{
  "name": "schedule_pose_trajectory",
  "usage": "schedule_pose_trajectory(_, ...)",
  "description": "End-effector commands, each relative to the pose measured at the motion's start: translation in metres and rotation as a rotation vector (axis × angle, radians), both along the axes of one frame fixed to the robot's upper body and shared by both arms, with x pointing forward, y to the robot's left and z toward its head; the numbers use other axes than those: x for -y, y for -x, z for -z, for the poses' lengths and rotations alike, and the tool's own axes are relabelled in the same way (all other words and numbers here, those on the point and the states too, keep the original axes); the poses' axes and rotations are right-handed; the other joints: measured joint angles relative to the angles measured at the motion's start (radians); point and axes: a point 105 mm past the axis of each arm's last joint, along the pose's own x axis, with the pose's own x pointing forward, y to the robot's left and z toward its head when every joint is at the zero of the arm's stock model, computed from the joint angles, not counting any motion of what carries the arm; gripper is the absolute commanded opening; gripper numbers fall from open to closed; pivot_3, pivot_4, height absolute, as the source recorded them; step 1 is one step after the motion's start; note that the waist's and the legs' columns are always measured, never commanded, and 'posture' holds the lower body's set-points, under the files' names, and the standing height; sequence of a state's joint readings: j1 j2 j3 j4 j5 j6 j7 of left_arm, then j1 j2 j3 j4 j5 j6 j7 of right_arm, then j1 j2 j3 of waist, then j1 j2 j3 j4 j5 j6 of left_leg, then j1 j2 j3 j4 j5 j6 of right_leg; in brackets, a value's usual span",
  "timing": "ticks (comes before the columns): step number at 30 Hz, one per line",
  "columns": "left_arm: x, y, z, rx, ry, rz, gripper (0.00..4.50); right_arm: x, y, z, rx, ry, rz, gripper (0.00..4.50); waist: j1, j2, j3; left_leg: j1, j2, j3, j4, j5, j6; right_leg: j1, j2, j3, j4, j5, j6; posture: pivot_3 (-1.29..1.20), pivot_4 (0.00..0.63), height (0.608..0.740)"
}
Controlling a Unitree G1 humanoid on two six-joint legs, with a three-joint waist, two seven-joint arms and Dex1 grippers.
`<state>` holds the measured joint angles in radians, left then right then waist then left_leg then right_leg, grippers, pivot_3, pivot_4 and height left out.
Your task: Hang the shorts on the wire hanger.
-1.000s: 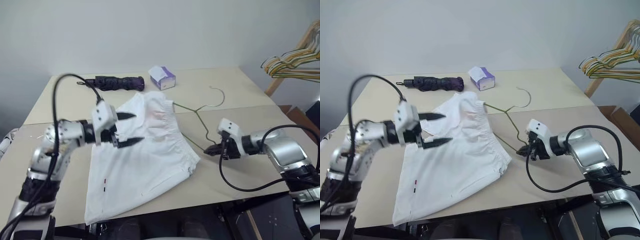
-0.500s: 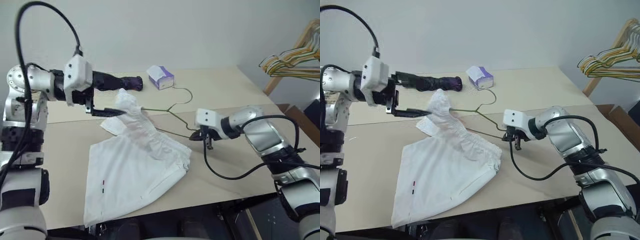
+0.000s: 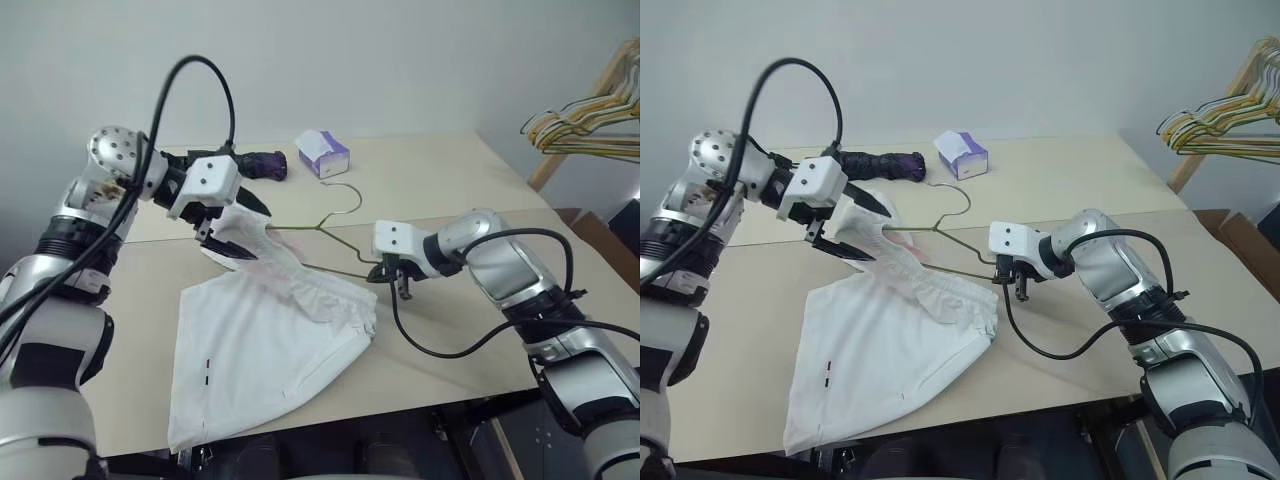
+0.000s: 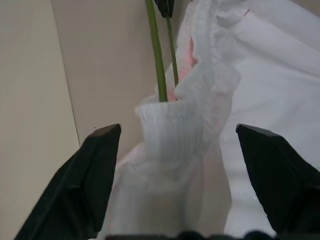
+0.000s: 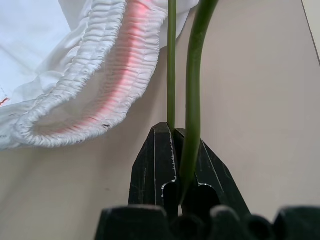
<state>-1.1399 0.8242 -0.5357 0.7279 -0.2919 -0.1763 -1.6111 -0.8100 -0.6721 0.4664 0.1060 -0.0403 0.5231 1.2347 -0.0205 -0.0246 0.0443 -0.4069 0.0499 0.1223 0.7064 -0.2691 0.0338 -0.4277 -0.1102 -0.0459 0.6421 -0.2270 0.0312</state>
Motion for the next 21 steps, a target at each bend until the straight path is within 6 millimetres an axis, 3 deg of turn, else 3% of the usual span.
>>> schedule_pose_trajectory(1,0.003,-0.004,-0.013,0.046,-0.012,0.016,2.62,-0.004,0.0,-0.014,0.053,-0.008,-0.01,0.0,-0.002,0.0,0.0,0.0,0.0,0.0,0.0,0.0,0.0,0.0,0.0,0.0,0.0,0.0,0.0,0.0,0.0,0.74)
schedule_pose_trajectory(9,0.005,-0.009,-0.01,0.063,-0.012,0.016,0.04,-0.002,0.0,-0.015,0.064,-0.016,0.011,0.0,-0.007,0.0,0.0,-0.001,0.0,0.0,0.002,0.0,0.0,0.0,0.0,0.0,0.001,0.0,0.0,-0.01,0.0,0.74)
schedule_pose_trajectory(18,0.004,-0.015,-0.009,0.144,-0.037,0.015,0.01,-0.011,0.001,-0.029,0.18,-0.111,-0.044,0.0,-0.019,0.0,0.0,-0.003,0.0,0.0,0.006,-0.001,0.001,0.0,0.0,0.0,0.002,0.0,0.0,-0.01,0.0,0.74)
schedule_pose_trajectory(21,0.0,-0.018,-0.011,0.18,-0.041,0.0,0.0,-0.003,-0.003,-0.039,0.231,-0.123,0.007,0.81,-0.023,0.0,0.0,-0.003,0.0,-0.001,0.006,-0.001,0.001,0.0,0.0,0.0,0.002,0.0,0.0,-0.01,0.0,0.74)
